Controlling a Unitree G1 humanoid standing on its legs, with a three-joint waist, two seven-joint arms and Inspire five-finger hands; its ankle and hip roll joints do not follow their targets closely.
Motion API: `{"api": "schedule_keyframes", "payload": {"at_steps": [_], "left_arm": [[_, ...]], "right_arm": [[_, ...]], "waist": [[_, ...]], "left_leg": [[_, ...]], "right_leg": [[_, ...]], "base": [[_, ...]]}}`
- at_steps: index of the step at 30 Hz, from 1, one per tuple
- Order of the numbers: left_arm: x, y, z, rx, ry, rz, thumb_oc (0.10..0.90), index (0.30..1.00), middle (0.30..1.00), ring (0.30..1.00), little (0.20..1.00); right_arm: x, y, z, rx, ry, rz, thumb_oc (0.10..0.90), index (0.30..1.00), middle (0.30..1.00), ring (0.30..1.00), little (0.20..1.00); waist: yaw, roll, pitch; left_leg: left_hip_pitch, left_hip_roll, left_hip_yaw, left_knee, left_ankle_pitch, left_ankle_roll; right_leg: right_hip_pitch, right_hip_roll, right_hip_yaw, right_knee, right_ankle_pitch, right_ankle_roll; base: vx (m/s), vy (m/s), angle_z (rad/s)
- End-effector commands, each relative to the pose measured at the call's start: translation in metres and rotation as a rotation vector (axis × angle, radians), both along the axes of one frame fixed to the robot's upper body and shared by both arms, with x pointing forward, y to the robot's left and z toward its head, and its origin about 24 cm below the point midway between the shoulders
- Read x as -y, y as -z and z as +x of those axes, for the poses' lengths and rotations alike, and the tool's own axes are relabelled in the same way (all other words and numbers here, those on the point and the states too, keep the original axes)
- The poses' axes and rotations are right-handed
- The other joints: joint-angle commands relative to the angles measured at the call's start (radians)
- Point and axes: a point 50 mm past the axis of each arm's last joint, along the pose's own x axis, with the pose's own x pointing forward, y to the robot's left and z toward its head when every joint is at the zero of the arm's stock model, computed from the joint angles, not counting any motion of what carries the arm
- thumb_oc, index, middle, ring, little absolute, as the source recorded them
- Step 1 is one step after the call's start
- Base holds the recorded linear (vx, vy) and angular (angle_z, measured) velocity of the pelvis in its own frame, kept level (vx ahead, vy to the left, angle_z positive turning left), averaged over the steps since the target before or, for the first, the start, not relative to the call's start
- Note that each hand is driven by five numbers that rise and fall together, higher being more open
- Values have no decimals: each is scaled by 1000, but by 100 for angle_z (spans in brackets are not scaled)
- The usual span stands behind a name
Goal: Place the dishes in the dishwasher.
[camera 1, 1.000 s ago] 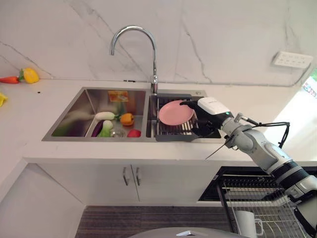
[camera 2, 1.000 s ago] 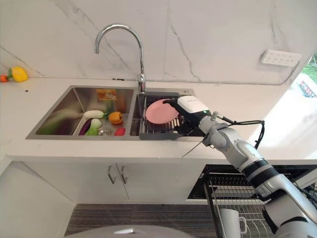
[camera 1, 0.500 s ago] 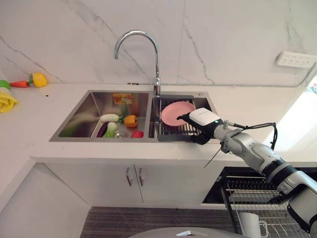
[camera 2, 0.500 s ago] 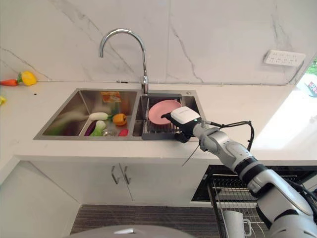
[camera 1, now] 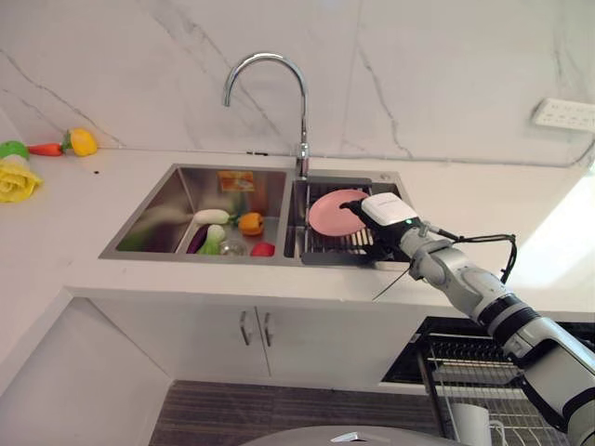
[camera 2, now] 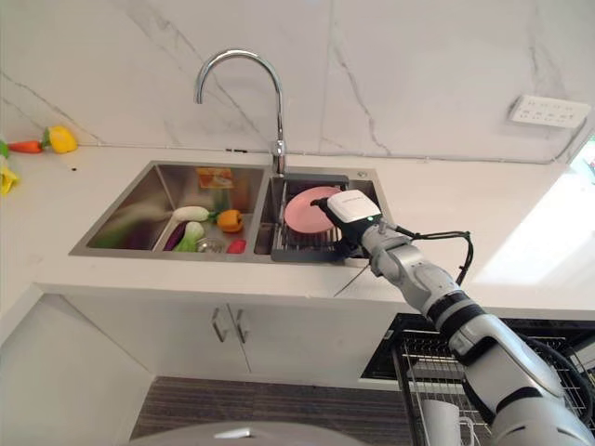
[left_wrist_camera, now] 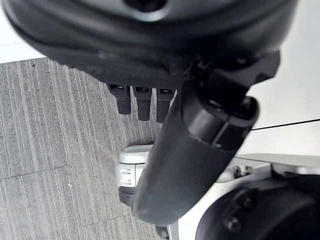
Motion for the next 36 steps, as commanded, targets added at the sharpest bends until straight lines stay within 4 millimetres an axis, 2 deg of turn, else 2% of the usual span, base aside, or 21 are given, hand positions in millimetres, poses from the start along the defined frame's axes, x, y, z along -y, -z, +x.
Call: {"api": "schedule_keyframes", "payload": {"at_steps": [1,10,14,21,34,36], "left_arm": [[-6,-1,28,52,62,27,800,900,900,900,900],[-3,-1,30,61,65,14,800,900,900,900,900],[-3,-1,31,66,69,10,800,900,900,900,900],[-1,-1,34,77,111,-4,800,900,900,900,900],[1,-3,47,125,202,-35,800,900,900,900,900],[2,-3,48,129,209,-37,800,900,900,900,900]], "right_arm": [[7,-58,27,238,91,141,800,900,900,900,900],[8,-57,32,219,112,121,800,900,900,900,900],[5,-51,35,176,98,72,800,900,900,900,900],[3,-52,43,162,90,-16,800,900,900,900,900],[11,-59,60,184,182,-140,800,900,900,900,900],[16,-55,60,173,209,-152,800,900,900,900,900]], "waist": [[37,-24,-2],[44,-23,1],[49,-26,1],[60,-32,5],[98,-35,33],[103,-33,36]], "left_leg": [[-13,-7,32,4,-30,-25],[-11,-10,25,5,-30,-24],[-13,-12,19,5,-31,-24],[-18,-10,10,5,-31,-27],[-58,-8,-21,5,-14,-37],[-65,-8,-28,5,-11,-39]], "right_leg": [[49,-45,12,17,-99,39],[53,-45,7,17,-102,38],[55,-44,7,17,-105,36],[56,-42,-2,17,-109,36],[36,-40,-33,17,-110,36],[35,-40,-38,17,-112,35]], "base": [[34,-8,5],[23,-5,0],[0,0,0],[24,-2,2],[10,-14,11],[4,-14,12]]}}
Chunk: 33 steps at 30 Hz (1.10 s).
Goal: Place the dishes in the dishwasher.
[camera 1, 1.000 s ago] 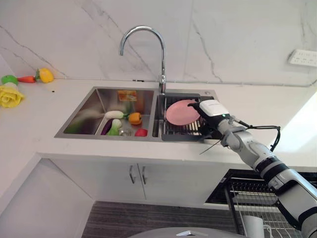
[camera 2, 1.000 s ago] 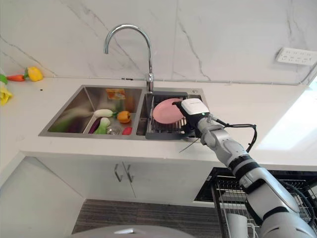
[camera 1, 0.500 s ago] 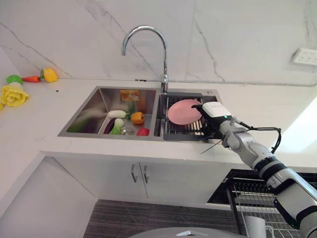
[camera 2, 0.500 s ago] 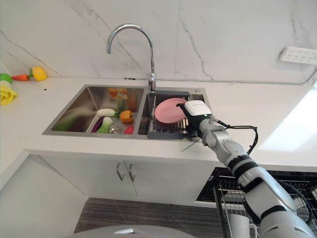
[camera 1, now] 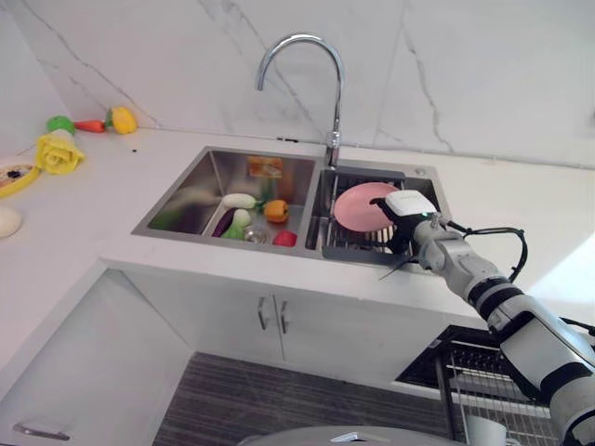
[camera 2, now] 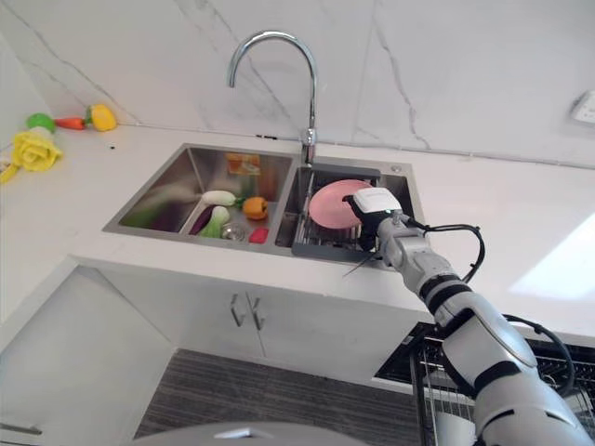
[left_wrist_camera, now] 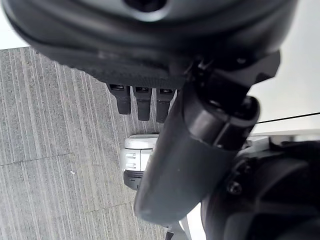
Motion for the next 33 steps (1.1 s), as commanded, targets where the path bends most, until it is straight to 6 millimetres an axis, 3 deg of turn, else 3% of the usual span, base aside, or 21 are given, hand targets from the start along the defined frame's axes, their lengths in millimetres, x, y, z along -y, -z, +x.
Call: {"api": "schedule_keyframes", "payload": {"at_steps": [1,7,9,18,26,29,33], "left_arm": [[-7,-4,33,82,104,14,800,900,900,900,900],[-8,-4,34,86,124,19,800,900,900,900,900],[-8,-4,33,86,129,21,800,900,900,900,900],[-6,-4,34,87,170,40,800,900,900,900,900],[-5,-3,34,91,151,60,800,900,900,900,900],[-8,-3,32,86,139,79,800,900,900,900,900],[-8,-4,32,86,140,79,800,900,900,900,900]], "right_arm": [[-10,-70,34,247,-14,-76,800,900,900,900,900],[-3,-67,34,244,19,-100,800,900,900,900,900],[-2,-67,34,252,20,-114,409,314,314,314,314],[-10,-74,32,345,-32,-180,400,300,300,300,300],[-38,-111,30,509,-138,-113,400,300,300,300,300],[-55,-143,21,636,-231,-47,400,300,300,300,300],[-55,-144,20,636,-229,-47,400,300,300,300,300]], "waist": [[35,-41,18],[42,-35,25],[43,-34,26],[35,-26,23],[18,-26,19],[3,-26,15],[5,-26,15]], "left_leg": [[-9,-10,33,3,-27,-25],[-17,-10,21,3,-23,-30],[-19,-10,17,3,-22,-31],[-14,-10,19,3,-29,-28],[-2,-7,33,3,-39,-23],[6,-9,45,3,-46,-20],[7,-9,46,3,-46,-20]], "right_leg": [[56,-38,24,17,-107,37],[57,-38,6,17,-111,37],[58,-39,3,17,-112,37],[62,-39,3,17,-116,36],[62,-39,24,17,-115,36],[60,-40,36,17,-113,37],[60,-40,37,17,-113,37]], "base": [[7,-12,12],[4,-11,11],[0,0,0],[4,0,2],[1,0,-1],[-1,3,-7],[-6,2,-11]]}}
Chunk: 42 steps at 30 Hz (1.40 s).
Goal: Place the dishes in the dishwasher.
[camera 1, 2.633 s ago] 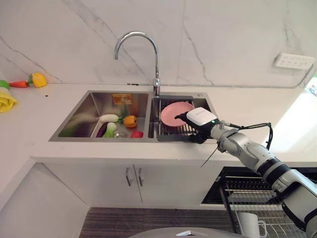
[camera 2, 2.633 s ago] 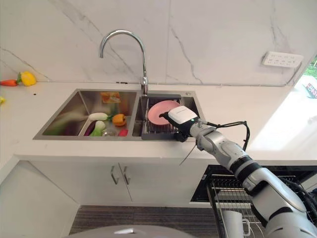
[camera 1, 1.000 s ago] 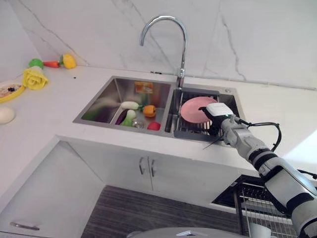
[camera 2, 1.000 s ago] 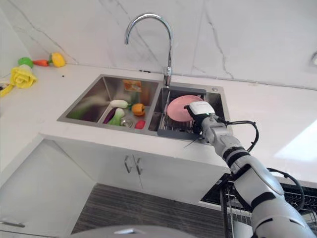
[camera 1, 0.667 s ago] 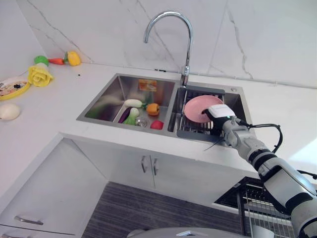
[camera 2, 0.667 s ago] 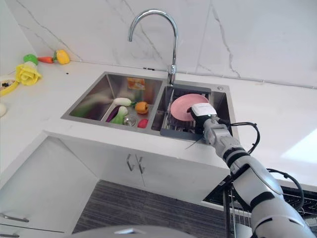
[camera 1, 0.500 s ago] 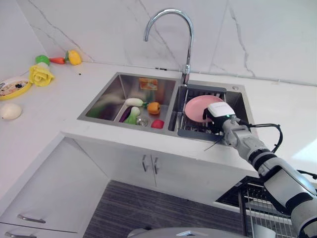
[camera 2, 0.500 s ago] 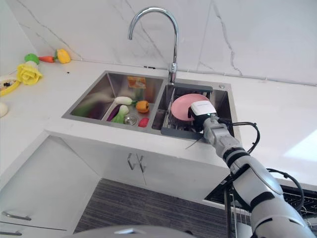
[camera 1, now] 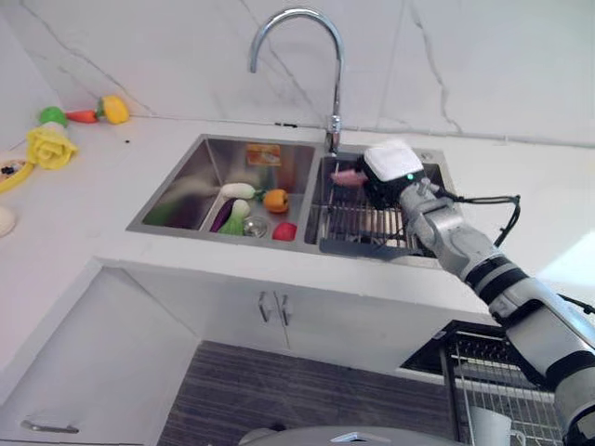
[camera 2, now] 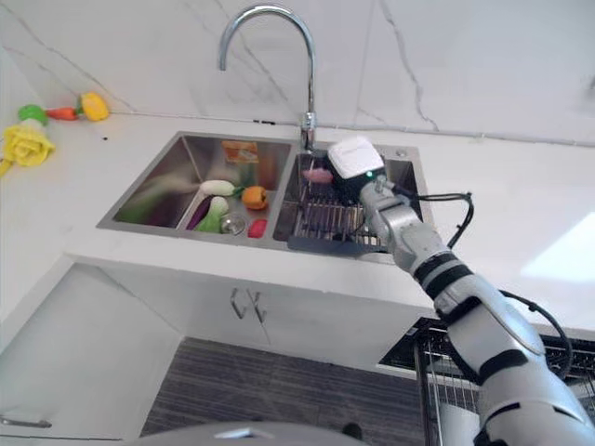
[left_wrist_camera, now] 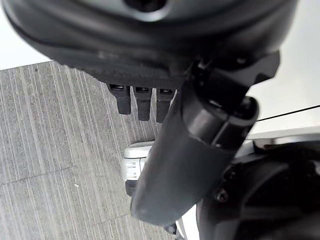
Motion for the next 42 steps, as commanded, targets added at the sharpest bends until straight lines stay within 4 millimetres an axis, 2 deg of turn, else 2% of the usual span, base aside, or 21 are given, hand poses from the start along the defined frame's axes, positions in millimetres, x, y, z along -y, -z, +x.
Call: {"api": "schedule_keyframes", "payload": {"at_steps": [1,5,8,10,12,15,16,21,23,24,26,29,34,35,36,37,38,40,42], "left_arm": [[-16,-3,19,27,65,66,800,900,900,900,900],[-16,-3,19,29,79,61,800,900,900,900,900],[-15,-4,20,38,67,57,800,900,900,900,900],[-16,-4,19,35,62,58,800,900,900,900,900],[-16,-3,17,27,50,62,800,900,900,900,900],[-19,-3,12,18,-17,75,800,900,900,900,900],[-21,-3,11,15,-34,82,800,900,900,900,900],[-19,-2,10,3,-55,81,800,900,900,900,900],[-19,-2,11,3,-59,78,800,900,900,900,900],[-17,-2,15,10,-65,67,800,900,900,900,900],[-17,-2,15,10,-61,68,800,900,900,900,900],[-13,-2,24,27,-44,44,800,900,900,900,900],[-18,-5,38,71,-25,43,800,900,900,900,900],[-26,-7,41,82,-30,64,800,900,900,900,900],[-26,-8,42,82,-30,64,800,900,900,900,900],[-35,-10,43,85,-45,98,800,900,900,900,900],[-35,-10,42,84,-45,98,800,900,900,900,900],[-48,-13,41,95,-116,133,800,900,900,900,900],[-49,-14,41,101,-128,134,800,900,900,900,900]], "right_arm": [[-14,-81,1,292,-95,77,400,300,300,300,300],[-6,-67,5,230,-63,46,400,300,300,300,300],[-1,-65,4,225,-45,58,400,300,300,300,300],[2,-70,2,251,-45,65,400,300,300,300,300],[1,-83,-4,303,-71,83,400,300,300,300,300],[-14,-124,-29,469,-205,122,400,300,300,300,300],[-13,-132,-39,517,-227,120,400,300,300,300,300],[-8,-151,-77,651,-313,52,400,300,300,300,300],[-7,-151,-83,659,-323,39,400,300,300,300,300],[-1,-154,-100,694,-341,-28,400,300,300,300,300],[1,-154,-101,693,-337,-28,400,300,300,300,300],[17,-150,-123,712,-312,-105,400,300,300,300,300],[43,-138,-136,687,-210,-174,400,300,300,300,300],[48,-130,-132,660,-167,-209,400,300,300,300,300],[48,-131,-132,661,-167,-209,400,300,300,300,300],[48,-124,-129,645,-163,-218,400,300,300,300,300],[48,-124,-129,646,-163,-218,400,300,300,300,300],[49,-114,-124,599,-155,-262,400,300,300,300,300],[50,-112,-124,589,-149,-286,400,300,300,300,300]], "waist": [[14,-57,-29],[13,-58,-33],[9,-56,-33],[6,-56,-33],[2,-57,-33],[-15,-57,-32],[-19,-57,-32],[-49,-61,-34],[-53,-62,-35],[-81,-64,-36],[-76,-65,-36],[-128,-67,-30],[-173,-88,10],[-162,-92,33],[-161,-94,33],[-137,-83,37],[-138,-80,38],[-124,-80,45],[-128,-79,47]], "left_leg": [[15,-12,67,3,-60,-17],[17,-18,74,3,-62,-13],[19,-17,80,3,-63,-13],[21,-17,82,3,-63,-12],[25,-18,84,3,-66,-11],[28,-20,91,3,-67,-9],[31,-21,97,3,-68,-7],[35,-33,116,4,-73,4],[35,-37,122,4,-75,8],[39,-51,138,3,-80,21],[39,-52,140,3,-80,22],[42,-78,168,3,-85,40],[30,-110,260,3,-96,65],[23,-101,337,3,-97,70],[20,-104,339,3,-93,70],[18,-75,401,3,-105,63],[22,-71,400,3,-108,61],[17,-38,501,3,-88,56],[21,-33,512,3,-86,55]], "right_leg": [[55,-45,59,17,-101,36],[52,-48,68,17,-95,39],[52,-49,70,17,-94,39],[53,-49,72,17,-93,40],[54,-50,73,17,-92,41],[50,-50,82,18,-87,43],[48,-52,86,20,-83,46],[25,-65,104,38,-67,58],[15,-69,110,47,-64,61],[-10,-83,125,69,-51,73],[-12,-84,128,71,-51,73],[-49,-109,154,91,-18,97],[-141,-144,191,87,89,147],[-184,-175,84,94,121,166],[-188,-176,86,93,125,165],[-174,-211,-94,109,93,168],[-170,-208,-97,111,89,169],[-139,-278,-279,179,76,159],[-135,-295,-254,211,66,162]], "base": [[0,0,0],[-24,6,-17],[-3,2,-1],[0,0,0],[0,0,0],[-11,12,-3],[-36,49,-13],[-56,77,-20],[-81,120,-12],[-87,139,-20],[-77,119,-37],[-115,164,-41],[-189,113,-45],[-273,40,-111],[-270,26,-187],[-88,10,-182],[-168,10,-209],[-200,-53,-178],[-98,-79,-123]]}}
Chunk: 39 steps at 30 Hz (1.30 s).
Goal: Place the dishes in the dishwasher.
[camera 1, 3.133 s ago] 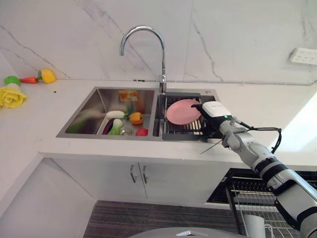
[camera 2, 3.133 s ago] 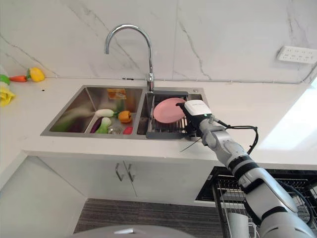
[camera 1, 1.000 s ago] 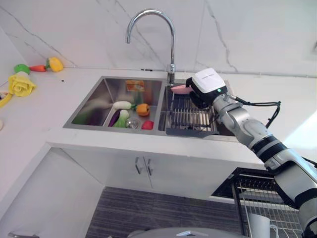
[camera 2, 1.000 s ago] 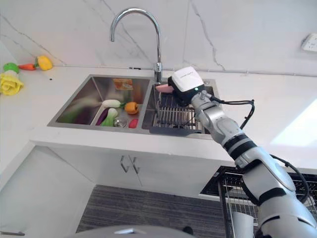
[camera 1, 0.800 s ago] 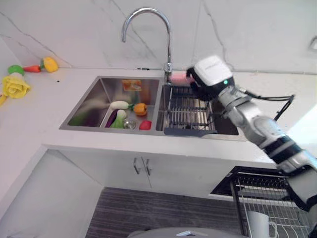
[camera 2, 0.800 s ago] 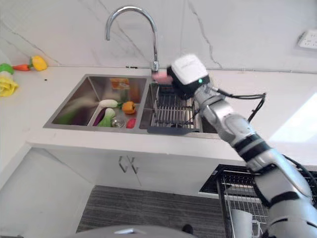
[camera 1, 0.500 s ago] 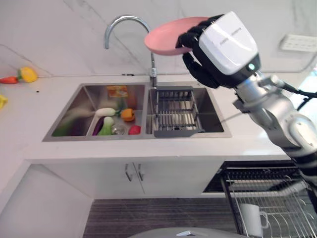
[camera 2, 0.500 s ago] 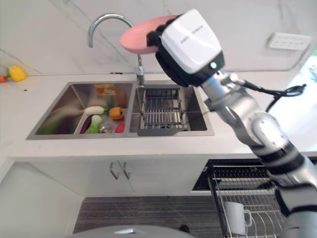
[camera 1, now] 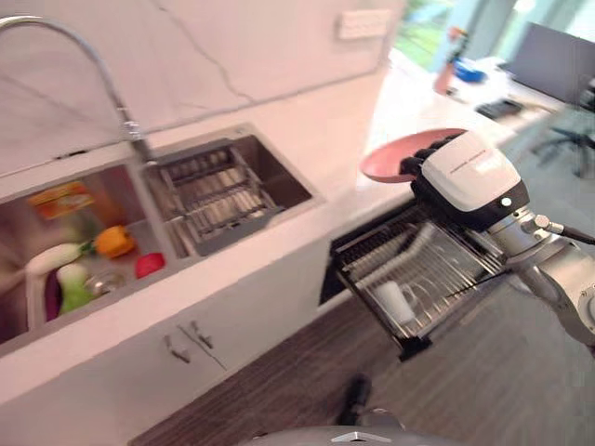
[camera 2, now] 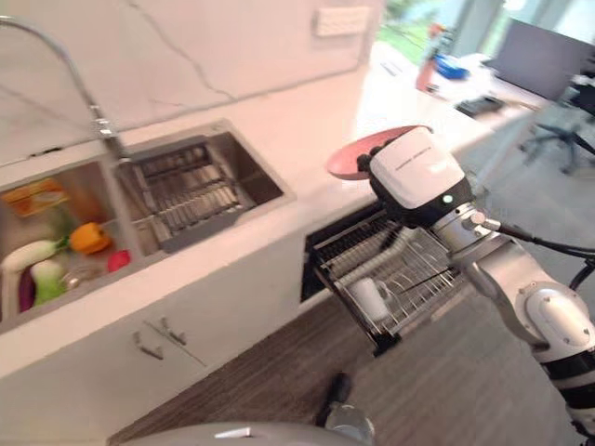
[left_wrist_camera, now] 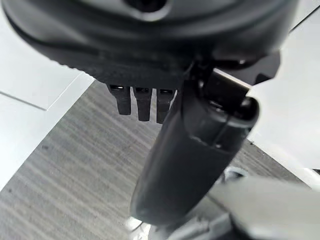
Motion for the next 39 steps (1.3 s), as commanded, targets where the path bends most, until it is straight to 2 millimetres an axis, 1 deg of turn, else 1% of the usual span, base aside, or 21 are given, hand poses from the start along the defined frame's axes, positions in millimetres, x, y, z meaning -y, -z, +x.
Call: {"api": "schedule_keyframes", "payload": {"at_steps": [1,3,4,5,7,9,11,14,17,18,20,25,28,31,32,33,35,36,37,38,39], "left_arm": [[-11,-7,33,93,19,40,800,900,900,900,900],[-7,-7,37,112,21,24,800,900,900,900,900],[-6,-7,38,119,20,18,800,900,900,900,900],[-1,-6,38,128,25,0,800,900,900,900,900],[1,-5,36,125,25,-6,800,900,900,900,900],[6,-3,31,124,-18,-24,800,900,900,900,900],[9,-2,29,128,-55,-31,800,900,900,900,900],[13,-1,30,129,-55,-47,800,900,900,900,900],[20,1,26,113,-34,-62,800,900,900,900,900],[24,3,24,107,-36,-74,800,900,900,900,900],[26,3,23,105,-39,-79,800,900,900,900,900],[35,5,15,82,-2,-109,800,900,900,900,900],[37,7,8,55,11,-114,800,900,900,900,900],[35,7,4,41,23,-111,800,900,900,900,900],[32,6,0,31,22,-105,800,900,900,900,900],[32,6,0,31,21,-105,800,900,900,900,900],[27,6,-9,-1,28,-91,800,900,900,900,900],[27,6,-9,-1,27,-90,800,900,900,900,900],[26,6,-10,-3,27,-88,800,900,900,900,900],[25,6,-10,-3,28,-87,800,900,900,900,900],[24,6,-11,-3,27,-87,800,900,900,900,900]], "right_arm": [[-17,-59,-4,306,-76,-27,400,300,300,300,300],[-8,-59,-7,303,-37,-57,400,300,300,300,300],[-6,-58,-7,293,-23,-54,400,300,300,300,300],[-4,-58,-8,285,-20,-43,400,300,300,300,300],[-1,-54,-8,272,-5,-24,400,300,300,300,300],[-4,-49,-6,235,-21,4,400,300,300,300,300],[-8,-49,-5,218,-51,23,400,300,300,300,300],[-13,-46,-2,186,-77,53,400,300,300,300,300],[-19,-39,1,138,-108,82,400,300,300,300,300],[-20,-29,3,88,-110,112,400,300,300,300,300],[-19,-25,5,65,-104,121,400,300,300,300,300],[9,27,19,-117,62,182,400,300,300,300,300],[24,46,32,-156,162,232,400,300,300,300,300],[31,64,45,-209,232,251,400,300,300,300,300],[34,73,49,-248,262,253,400,300,300,300,300],[33,73,50,-248,261,253,400,300,300,300,300],[38,95,53,-328,317,254,400,300,300,300,300],[37,96,53,-328,316,254,400,300,300,300,300],[39,103,53,-353,334,248,400,300,300,300,300],[42,110,53,-377,358,239,400,300,300,300,300],[47,123,53,-417,403,234,400,300,300,300,300]], "waist": [[23,-22,-21],[22,-21,-23],[14,-22,-31],[32,-35,-57],[37,-39,-67],[48,-40,-95],[51,-30,-100],[46,-17,-97],[42,0,-95],[44,10,-93],[43,14,-91],[61,32,-92],[78,39,-93],[103,45,-89],[121,47,-86],[119,47,-86],[149,51,-82],[147,50,-83],[155,52,-81],[164,55,-78],[189,61,-72]], "left_leg": [[-31,0,-151,0,-71,-34],[-36,1,-135,1,-64,-33],[-48,3,-134,3,-58,-34],[-61,3,-122,6,-49,-46],[-59,8,-114,6,-44,-53],[-53,35,-104,9,-29,-77],[-56,62,-102,12,-12,-97],[-63,93,-106,16,10,-120],[-66,126,-110,15,34,-143],[-66,138,-116,15,44,-151],[-66,144,-121,15,49,-156],[-73,158,-146,11,66,-165],[-80,157,-161,10,72,-167],[-94,152,-184,9,74,-166],[-104,144,-200,9,76,-164],[-105,144,-201,9,76,-164],[-124,130,-228,7,79,-162],[-126,130,-229,7,80,-162],[-133,126,-239,6,81,-161],[-142,122,-250,6,84,-161],[-160,114,-272,5,90,-161]], "right_leg": [[43,-75,177,49,-33,24],[46,-89,309,109,-54,23],[75,-88,355,111,-68,25],[140,-75,371,51,-86,30],[153,-58,360,10,-96,30],[175,7,368,-95,-110,25],[187,48,371,-129,-120,14],[198,81,366,-143,-136,-5],[210,117,357,-157,-164,-22],[219,132,350,-159,-180,-32],[225,139,344,-160,-185,-38],[246,157,314,-162,-206,-57],[254,158,297,-162,-211,-64],[259,153,275,-162,-209,-67],[259,150,263,-162,-206,-69],[259,149,261,-162,-206,-68],[259,141,238,-162,-202,-67],[258,141,236,-162,-202,-67],[259,138,229,-162,-201,-66],[258,135,216,-162,-199,-66],[258,128,194,-162,-197,-64]], "base": [[-71,-97,-69],[-69,-124,-9],[-37,-242,-17],[-1,-197,-36],[45,-203,-55],[92,-380,-62],[45,-276,-47],[-1,-175,-14],[-9,-175,7],[-4,-116,12],[-4,-81,11],[9,-53,22],[12,-11,29],[10,10,26],[8,18,35],[28,33,34],[28,34,33],[17,21,33],[4,18,33],[0,41,33],[-8,32,33]]}}
